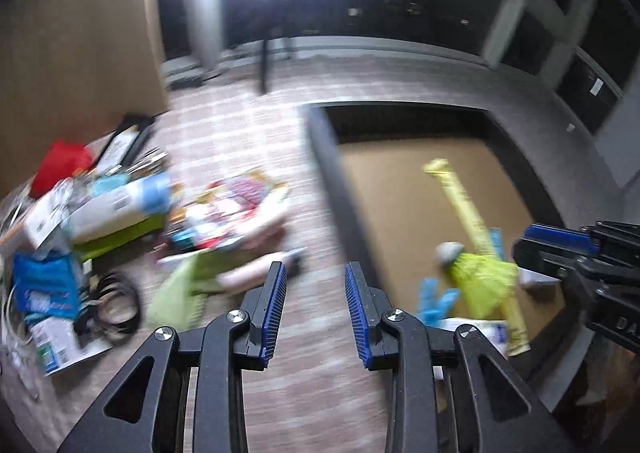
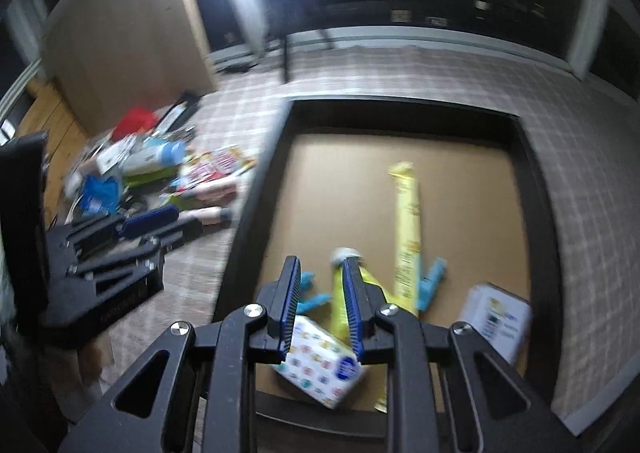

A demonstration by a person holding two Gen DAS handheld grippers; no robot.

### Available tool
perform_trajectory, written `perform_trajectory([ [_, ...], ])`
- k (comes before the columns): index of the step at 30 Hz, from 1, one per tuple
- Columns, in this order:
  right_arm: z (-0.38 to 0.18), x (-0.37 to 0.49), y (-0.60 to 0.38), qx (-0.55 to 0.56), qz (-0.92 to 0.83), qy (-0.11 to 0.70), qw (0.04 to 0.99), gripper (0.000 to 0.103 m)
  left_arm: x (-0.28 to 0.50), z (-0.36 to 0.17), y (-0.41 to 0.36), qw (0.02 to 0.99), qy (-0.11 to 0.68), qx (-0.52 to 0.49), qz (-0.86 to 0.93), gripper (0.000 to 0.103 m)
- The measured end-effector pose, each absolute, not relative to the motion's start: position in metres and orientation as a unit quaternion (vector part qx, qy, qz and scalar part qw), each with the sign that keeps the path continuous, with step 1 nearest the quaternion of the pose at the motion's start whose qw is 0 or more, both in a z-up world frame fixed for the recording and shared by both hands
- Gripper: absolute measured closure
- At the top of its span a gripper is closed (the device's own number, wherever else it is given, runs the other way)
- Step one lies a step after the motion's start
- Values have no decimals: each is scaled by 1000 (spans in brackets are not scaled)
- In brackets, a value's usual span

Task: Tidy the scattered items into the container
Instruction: 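Carry shuttlecock and yellow stick to the tray and release both, then grasp the green cloth with left tool while right tool grasps the pink bottle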

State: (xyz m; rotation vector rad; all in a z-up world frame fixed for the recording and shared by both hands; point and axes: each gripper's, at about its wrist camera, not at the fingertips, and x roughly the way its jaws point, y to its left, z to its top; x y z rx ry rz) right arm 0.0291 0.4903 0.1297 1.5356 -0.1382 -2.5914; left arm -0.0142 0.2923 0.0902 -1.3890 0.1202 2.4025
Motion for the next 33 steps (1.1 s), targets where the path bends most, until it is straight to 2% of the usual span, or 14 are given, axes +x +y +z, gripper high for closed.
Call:
perform_trajectory([
  [7, 109, -8, 425, 530, -834, 14, 149, 81, -35, 67, 224, 117, 15, -522, 845, 74],
  [11, 94, -28, 394, 543, -818, 49, 185, 81, -41, 55, 208, 109, 15, -537, 837, 68],
  [13, 86, -37, 381, 548, -809, 70, 200, 79, -44, 49, 208, 111, 17, -542, 833, 66],
  [18, 73, -54, 356, 551, -793, 126, 226, 67, -50, 40, 211, 112, 20, -554, 825, 66],
  [20, 68, -58, 349, 553, -786, 140, 238, 65, -54, 36, 213, 115, 21, -557, 822, 60],
  [23, 59, -62, 339, 560, -774, 156, 250, 65, -58, 32, 220, 124, 31, -558, 820, 57],
  [33, 41, -76, 330, 568, -761, 185, 255, 64, -74, 20, 227, 124, 41, -566, 814, 60],
])
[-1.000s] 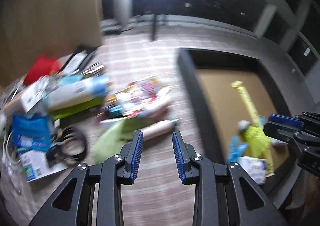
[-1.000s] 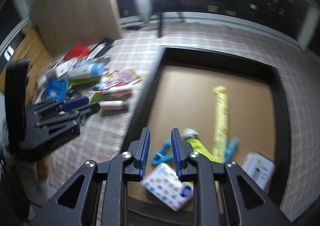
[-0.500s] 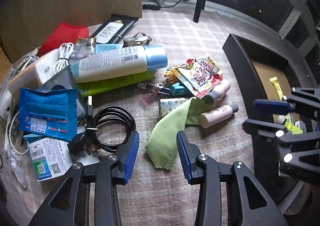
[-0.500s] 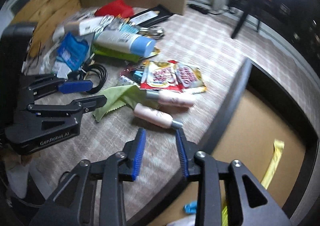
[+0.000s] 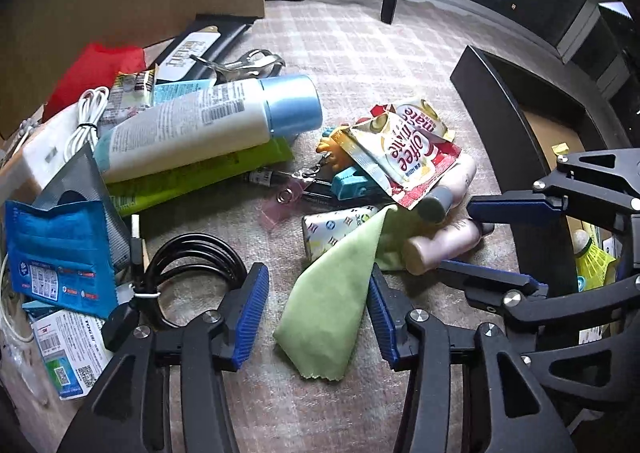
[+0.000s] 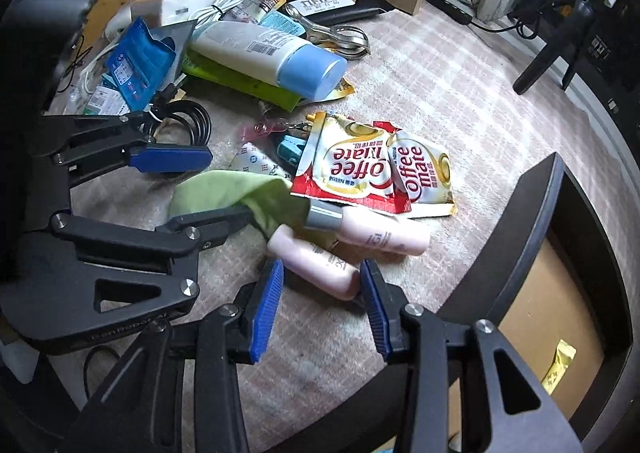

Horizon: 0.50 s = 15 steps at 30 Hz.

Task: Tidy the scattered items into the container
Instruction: 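Grasp the green cloth with left tool while right tool grasps the pink bottle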

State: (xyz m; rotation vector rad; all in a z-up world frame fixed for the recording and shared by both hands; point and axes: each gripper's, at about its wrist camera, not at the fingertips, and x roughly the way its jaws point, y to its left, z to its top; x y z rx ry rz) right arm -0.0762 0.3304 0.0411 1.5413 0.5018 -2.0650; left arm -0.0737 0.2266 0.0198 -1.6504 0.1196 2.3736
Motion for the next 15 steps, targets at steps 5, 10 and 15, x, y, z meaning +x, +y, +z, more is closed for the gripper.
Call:
perform_trajectory([
  [5, 33, -78, 329, 582, -751, 177, 257, 64, -75, 21, 225, 120, 41, -564, 816, 83],
  [10, 28, -75, 331, 593, -749, 153, 253, 71, -72, 19, 223, 117, 30, -565, 816, 96],
  [15, 28, -69, 333, 601, -749, 128, 249, 80, -62, 20, 217, 114, 17, -565, 817, 100],
])
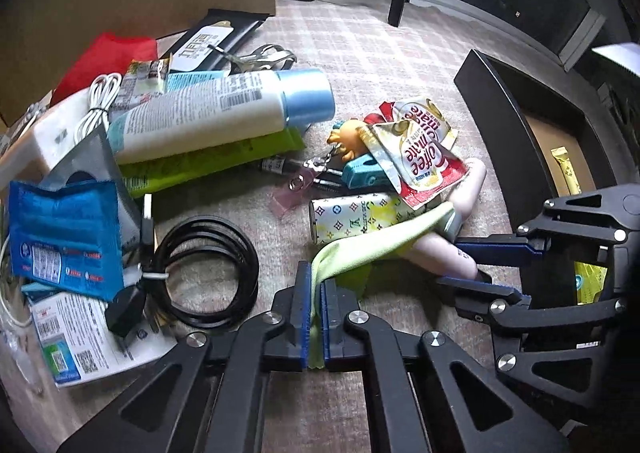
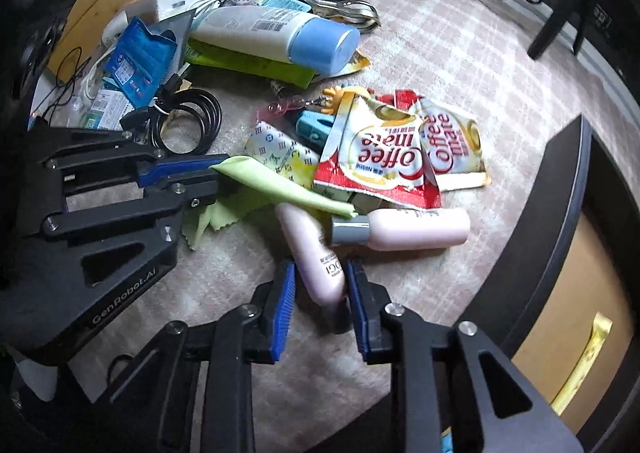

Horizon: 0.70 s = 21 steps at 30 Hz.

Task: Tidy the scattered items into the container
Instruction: 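Grasp the green cloth with left tool while right tool grasps the pink bottle, then carry cloth and pink bottle to the tray and release both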

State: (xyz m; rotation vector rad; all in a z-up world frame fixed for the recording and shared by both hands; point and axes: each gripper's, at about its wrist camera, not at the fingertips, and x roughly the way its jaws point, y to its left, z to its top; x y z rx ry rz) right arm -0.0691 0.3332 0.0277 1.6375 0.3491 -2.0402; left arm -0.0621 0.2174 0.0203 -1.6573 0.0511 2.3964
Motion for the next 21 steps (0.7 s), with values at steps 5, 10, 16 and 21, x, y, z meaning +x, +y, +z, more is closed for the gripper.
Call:
perform_trajectory([
  [5, 28, -59, 341, 607, -749, 96, 247, 83, -51, 26, 206, 104, -2, -562, 820, 101],
  [10, 30, -46, 352, 607, -754, 69, 243, 83, -37, 42, 193, 93, -20, -549, 830, 101],
  [16, 47, -35, 362, 595, -767, 36, 237, 83, -24, 72, 190, 94, -25, -523, 847, 101],
  [21, 69, -24, 380, 580, -781, 11, 229, 83, -20, 97, 206, 110, -26, -502, 858, 101],
])
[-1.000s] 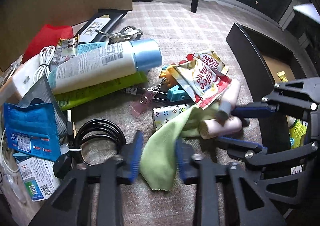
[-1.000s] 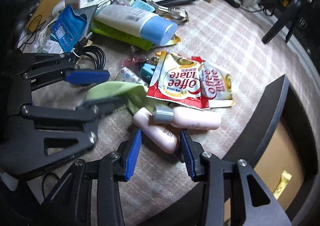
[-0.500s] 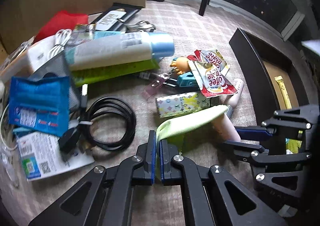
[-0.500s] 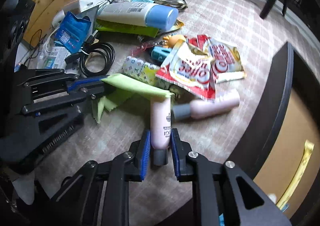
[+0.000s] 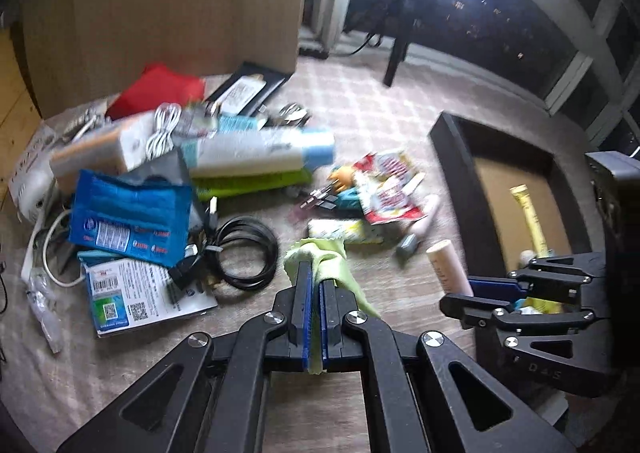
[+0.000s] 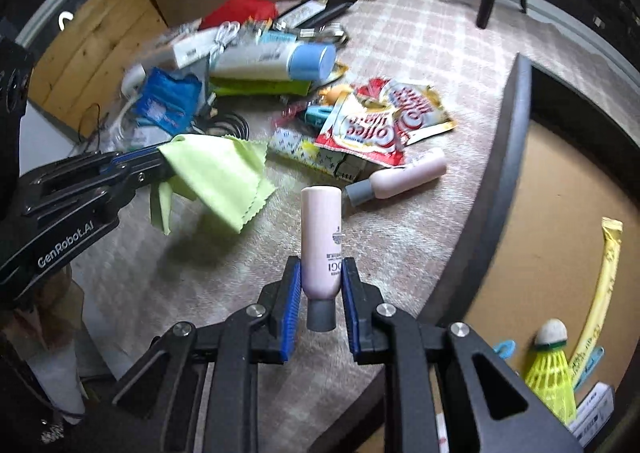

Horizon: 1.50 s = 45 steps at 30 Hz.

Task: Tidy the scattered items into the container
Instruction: 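Carry cloth and pink bottle to the tray and release both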

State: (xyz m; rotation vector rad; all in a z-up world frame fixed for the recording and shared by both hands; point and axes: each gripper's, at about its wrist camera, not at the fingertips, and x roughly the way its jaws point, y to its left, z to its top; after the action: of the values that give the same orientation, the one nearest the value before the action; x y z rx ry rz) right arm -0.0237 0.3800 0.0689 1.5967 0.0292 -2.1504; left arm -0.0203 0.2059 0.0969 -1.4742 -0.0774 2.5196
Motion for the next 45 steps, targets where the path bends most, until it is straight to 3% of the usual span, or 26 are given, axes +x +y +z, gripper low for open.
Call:
perform_trajectory([
  [22, 109, 25, 547, 547, -831, -82, 50, 83, 13, 124, 391, 288, 33, -487, 824, 100],
  [24, 109, 31, 558, 546, -833, -83, 37, 83, 17, 123, 404, 294, 37, -494, 817, 79],
  [25, 109, 34, 562, 545, -834, -82, 32, 83, 19, 122, 409, 295, 42, -499, 814, 48],
  [26, 110, 36, 566, 543, -835, -81, 29, 81, 21, 121, 414, 297, 45, -497, 814, 34],
  [29, 112, 43, 574, 536, -840, -82, 10, 46, 31, 123, 421, 299, 62, -484, 820, 35],
  [38, 120, 42, 565, 521, -850, -77, 20, 45, 24, 122, 394, 266, 43, -488, 830, 38],
  [45, 123, 30, 525, 516, -852, -66, 56, 45, 10, 121, 324, 196, 9, -491, 849, 41],
])
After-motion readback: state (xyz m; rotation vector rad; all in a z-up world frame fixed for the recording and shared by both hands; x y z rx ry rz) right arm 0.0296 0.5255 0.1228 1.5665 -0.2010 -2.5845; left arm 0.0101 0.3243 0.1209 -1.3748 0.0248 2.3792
